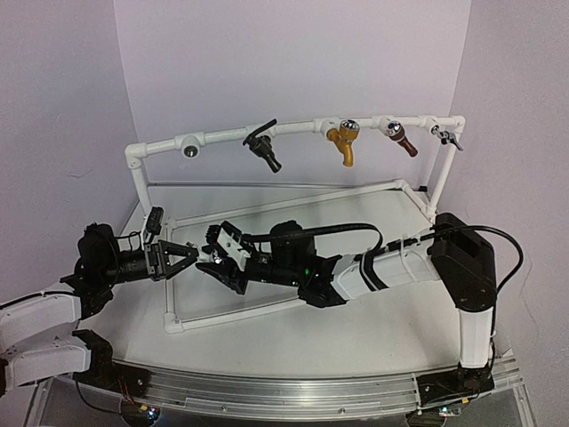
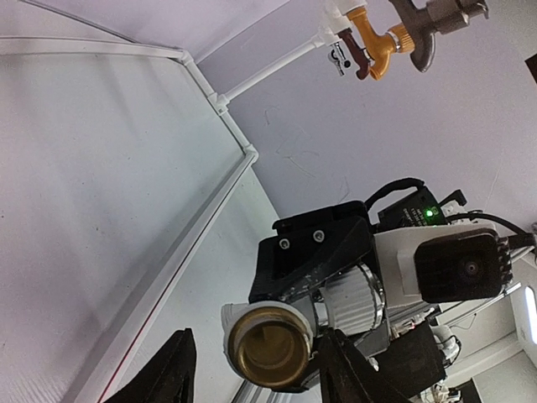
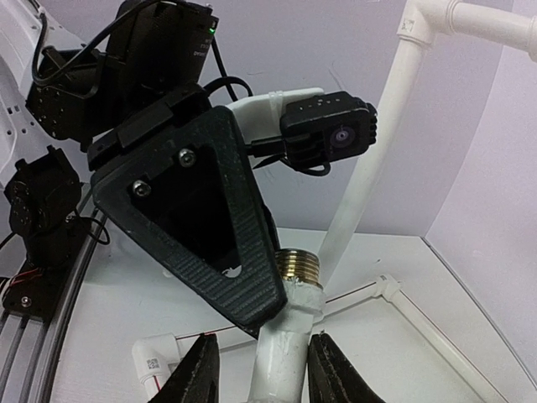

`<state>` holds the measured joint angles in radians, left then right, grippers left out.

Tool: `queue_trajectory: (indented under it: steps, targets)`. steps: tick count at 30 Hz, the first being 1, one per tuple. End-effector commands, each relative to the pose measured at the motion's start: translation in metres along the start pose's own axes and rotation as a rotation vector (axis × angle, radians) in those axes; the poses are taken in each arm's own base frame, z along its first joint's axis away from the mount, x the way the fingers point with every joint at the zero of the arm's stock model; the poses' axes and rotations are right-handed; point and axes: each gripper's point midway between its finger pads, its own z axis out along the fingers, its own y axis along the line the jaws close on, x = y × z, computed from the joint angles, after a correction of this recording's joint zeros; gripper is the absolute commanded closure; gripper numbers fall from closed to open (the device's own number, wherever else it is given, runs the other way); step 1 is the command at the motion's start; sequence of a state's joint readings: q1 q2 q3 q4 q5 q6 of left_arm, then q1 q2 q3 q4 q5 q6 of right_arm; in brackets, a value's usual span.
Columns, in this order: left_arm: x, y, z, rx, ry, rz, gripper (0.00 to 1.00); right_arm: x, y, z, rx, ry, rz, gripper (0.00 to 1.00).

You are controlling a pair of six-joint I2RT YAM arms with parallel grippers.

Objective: Install the water faucets
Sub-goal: Pass from the right arm to the left

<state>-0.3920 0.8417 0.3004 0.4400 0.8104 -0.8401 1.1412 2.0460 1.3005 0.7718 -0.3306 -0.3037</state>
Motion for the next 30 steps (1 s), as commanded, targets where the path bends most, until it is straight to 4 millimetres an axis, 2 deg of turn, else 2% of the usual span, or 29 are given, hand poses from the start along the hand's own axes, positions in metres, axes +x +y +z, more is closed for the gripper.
queue_trajectory:
  steps: [1, 6, 7, 9, 10, 15, 16, 19, 21, 23, 24, 26, 28, 30]
  targets:
    - [-0.015, -0.015, 0.003, 0.041, -0.026, 0.039, 0.5, -0.026, 0.001, 0.007, -0.018, -0.072, -0.024, 1.0]
    - [-0.017, -0.007, 0.003, 0.01, -0.046, 0.014, 0.6, -0.023, 0.005, 0.01, -0.043, -0.059, -0.026, 1.0]
    - [-0.018, -0.008, 0.003, 0.015, -0.05, 0.014, 0.64, -0.023, 0.005, 0.01, -0.044, -0.056, -0.027, 1.0]
    - [-0.018, -0.007, 0.003, 0.012, -0.055, 0.003, 0.79, -0.022, 0.006, 0.01, -0.044, -0.053, -0.024, 1.0]
    - [-0.018, -0.006, 0.003, 0.009, -0.054, -0.001, 0.83, -0.021, 0.006, 0.01, -0.046, -0.052, -0.022, 1.0]
    - [-0.018, -0.01, 0.0, 0.046, -0.087, 0.049, 0.83, -0.018, 0.002, 0.011, -0.02, -0.038, -0.015, 1.0]
    - [-0.018, -0.011, 0.0, 0.05, -0.091, 0.055, 0.83, -0.017, -0.002, 0.01, 0.01, -0.033, -0.011, 0.92]
    - [-0.02, -0.01, -0.002, 0.043, -0.097, 0.052, 0.83, -0.016, -0.017, -0.001, 0.112, -0.038, 0.006, 0.38]
    - [-0.023, -0.012, -0.005, 0.052, -0.116, 0.072, 0.83, -0.012, -0.022, -0.011, 0.158, -0.042, 0.026, 0.19]
    - [-0.027, -0.014, -0.007, 0.057, -0.132, 0.086, 0.83, -0.011, -0.023, -0.023, 0.182, -0.059, 0.046, 0.06]
    - [-0.028, -0.014, -0.007, 0.057, -0.135, 0.088, 0.83, -0.013, -0.021, -0.029, 0.187, -0.083, 0.052, 0.03]
    - [-0.03, -0.017, -0.009, 0.071, -0.151, 0.11, 0.83, -0.019, -0.018, -0.037, 0.186, -0.13, 0.046, 0.02]
    - [-0.023, -0.031, -0.01, 0.161, -0.099, -0.086, 1.0, -0.018, -0.015, -0.039, 0.177, -0.131, 0.02, 0.02]
    - [-0.022, -0.036, -0.011, 0.186, -0.093, -0.107, 1.0, -0.023, -0.01, -0.039, 0.153, -0.149, -0.004, 0.06]
